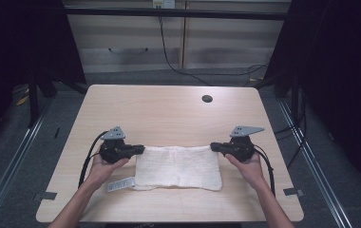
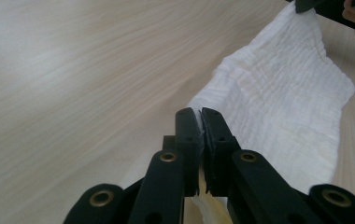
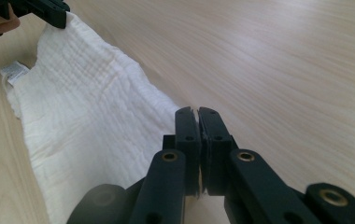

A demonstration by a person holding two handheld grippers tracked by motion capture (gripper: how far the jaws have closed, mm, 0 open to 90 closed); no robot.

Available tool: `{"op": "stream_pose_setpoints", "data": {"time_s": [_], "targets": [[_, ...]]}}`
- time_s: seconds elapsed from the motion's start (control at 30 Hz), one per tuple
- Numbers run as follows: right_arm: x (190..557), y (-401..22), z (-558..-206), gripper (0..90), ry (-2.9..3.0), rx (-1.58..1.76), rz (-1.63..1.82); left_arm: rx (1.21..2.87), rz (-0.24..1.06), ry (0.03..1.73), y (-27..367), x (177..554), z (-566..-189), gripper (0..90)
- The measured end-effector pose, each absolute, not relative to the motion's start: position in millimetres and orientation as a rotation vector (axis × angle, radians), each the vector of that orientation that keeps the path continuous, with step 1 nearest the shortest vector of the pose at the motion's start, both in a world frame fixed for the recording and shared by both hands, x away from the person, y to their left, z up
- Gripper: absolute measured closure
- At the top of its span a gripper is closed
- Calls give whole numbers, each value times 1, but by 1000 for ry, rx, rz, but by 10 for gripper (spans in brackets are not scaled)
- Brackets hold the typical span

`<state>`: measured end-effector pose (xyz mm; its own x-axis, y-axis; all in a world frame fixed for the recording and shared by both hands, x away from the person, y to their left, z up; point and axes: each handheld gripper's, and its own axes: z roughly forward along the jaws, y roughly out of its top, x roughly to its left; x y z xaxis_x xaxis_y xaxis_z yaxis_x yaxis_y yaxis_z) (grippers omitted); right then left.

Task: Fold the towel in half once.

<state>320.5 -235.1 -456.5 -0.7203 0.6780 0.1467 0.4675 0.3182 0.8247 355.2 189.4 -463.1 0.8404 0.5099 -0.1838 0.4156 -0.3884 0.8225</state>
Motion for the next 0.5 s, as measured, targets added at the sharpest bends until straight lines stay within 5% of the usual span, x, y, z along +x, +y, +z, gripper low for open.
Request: {"op": "stream_pose_setpoints", "data": {"time_s": [0.5], "targets": [[312, -229, -457, 872, 2374, 972, 1364, 2007, 139, 719, 194, 357, -468, 863]]}}
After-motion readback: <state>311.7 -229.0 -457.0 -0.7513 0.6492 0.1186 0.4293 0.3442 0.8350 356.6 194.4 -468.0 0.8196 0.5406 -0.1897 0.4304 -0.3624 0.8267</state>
